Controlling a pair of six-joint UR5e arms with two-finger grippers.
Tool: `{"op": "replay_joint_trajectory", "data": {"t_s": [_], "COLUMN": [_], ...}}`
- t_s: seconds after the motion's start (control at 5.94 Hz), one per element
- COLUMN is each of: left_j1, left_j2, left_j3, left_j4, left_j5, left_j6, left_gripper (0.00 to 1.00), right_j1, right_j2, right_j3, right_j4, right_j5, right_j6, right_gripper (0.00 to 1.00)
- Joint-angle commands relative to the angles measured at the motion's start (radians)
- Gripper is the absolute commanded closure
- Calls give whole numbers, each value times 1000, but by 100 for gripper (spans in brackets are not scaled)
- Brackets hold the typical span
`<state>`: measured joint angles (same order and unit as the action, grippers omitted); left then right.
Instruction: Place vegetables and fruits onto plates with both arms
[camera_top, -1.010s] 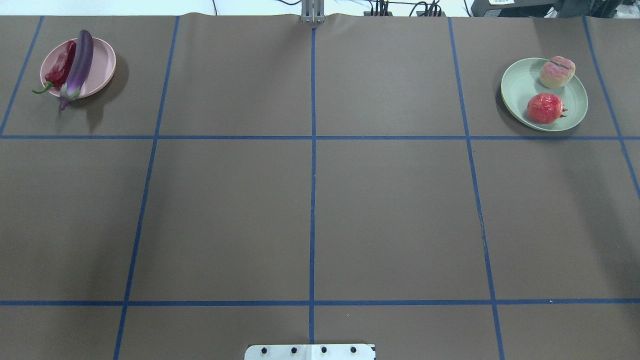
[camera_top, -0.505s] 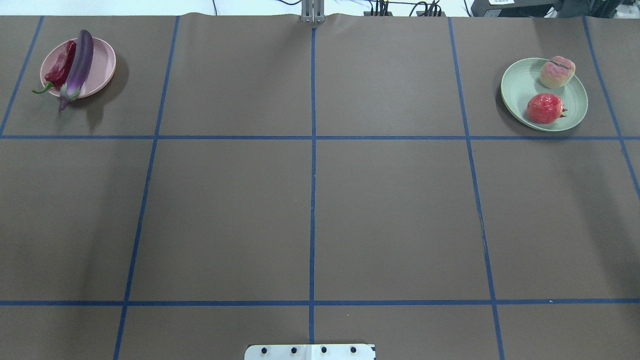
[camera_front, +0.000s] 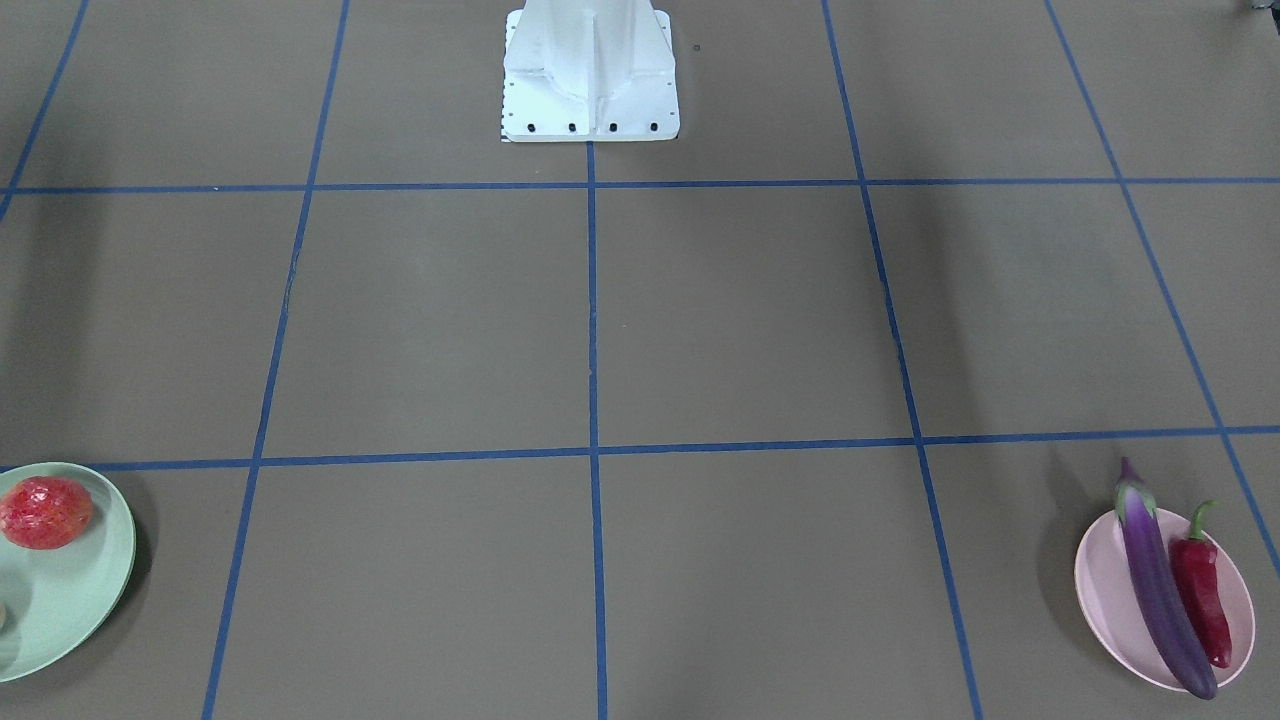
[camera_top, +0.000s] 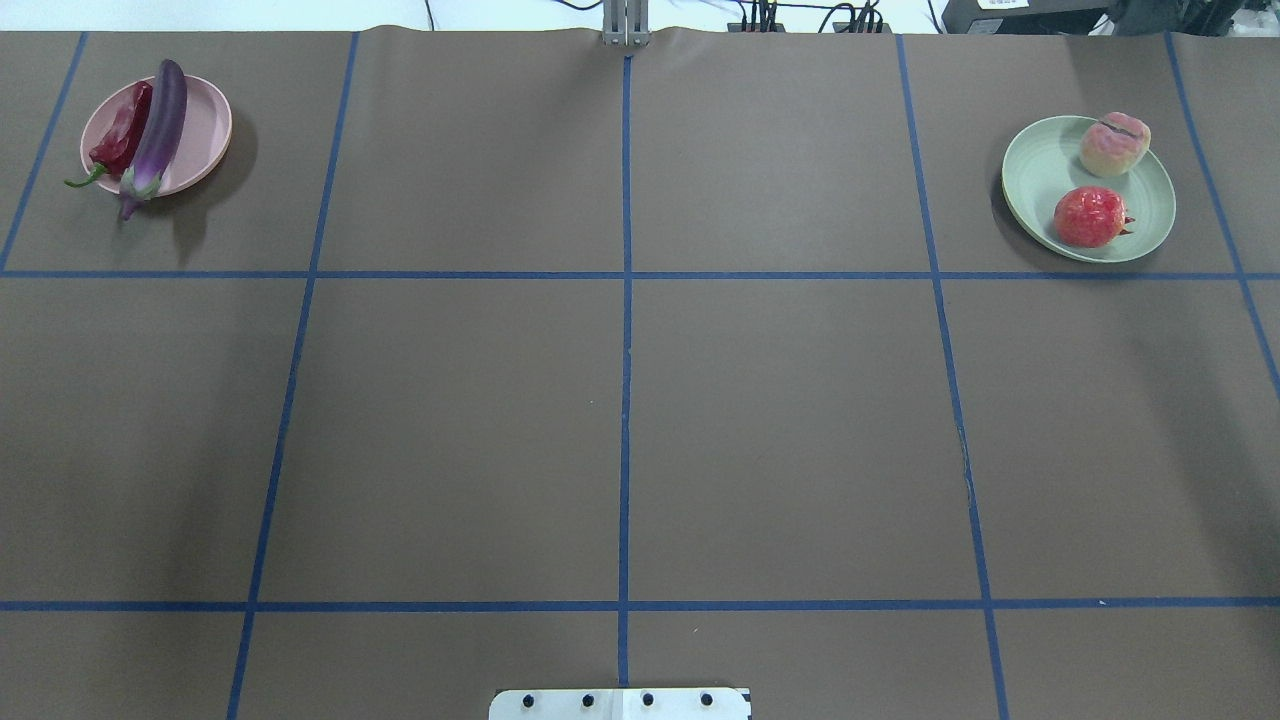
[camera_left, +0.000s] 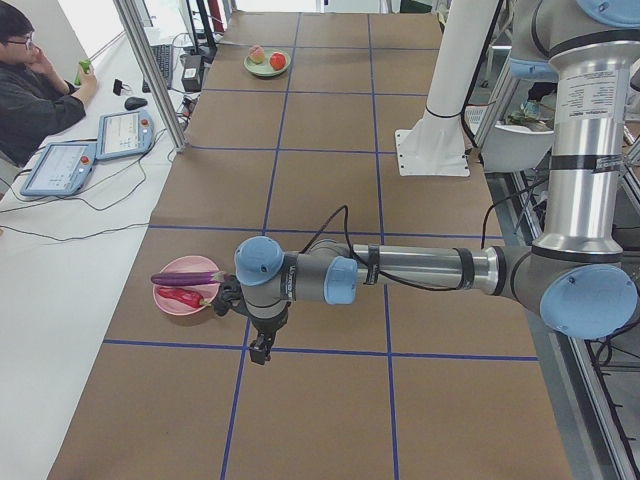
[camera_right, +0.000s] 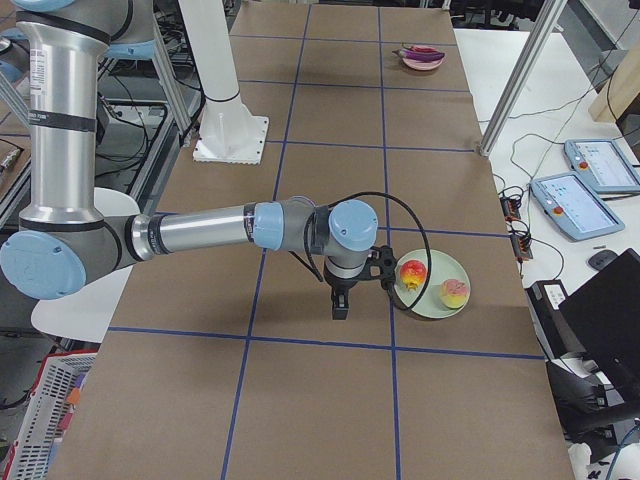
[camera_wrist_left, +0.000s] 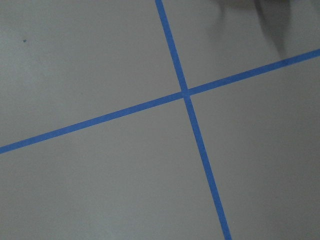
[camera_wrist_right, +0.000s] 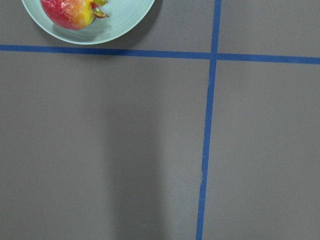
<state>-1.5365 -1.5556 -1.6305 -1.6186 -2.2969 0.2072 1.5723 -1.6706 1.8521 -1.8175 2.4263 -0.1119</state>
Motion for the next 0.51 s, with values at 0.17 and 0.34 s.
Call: {"op": "replay_joint_trajectory", "data": {"t_s": [0.17,0.34], "left_j1": [6,6], "left_j2": [12,14], "left_j3": [-6,-3], "left_j4": [-1,-1], "left_j5": [0,-1], "left_j6": [-6,-5], "left_gripper": [0,0], "right_j1": [0,-3], "right_j2": [3,3], "right_j3": [-7,-7], "right_j4": [4,4], "right_j5": [-4,-4], "right_j6": [0,1], "right_gripper": [0,0]}}
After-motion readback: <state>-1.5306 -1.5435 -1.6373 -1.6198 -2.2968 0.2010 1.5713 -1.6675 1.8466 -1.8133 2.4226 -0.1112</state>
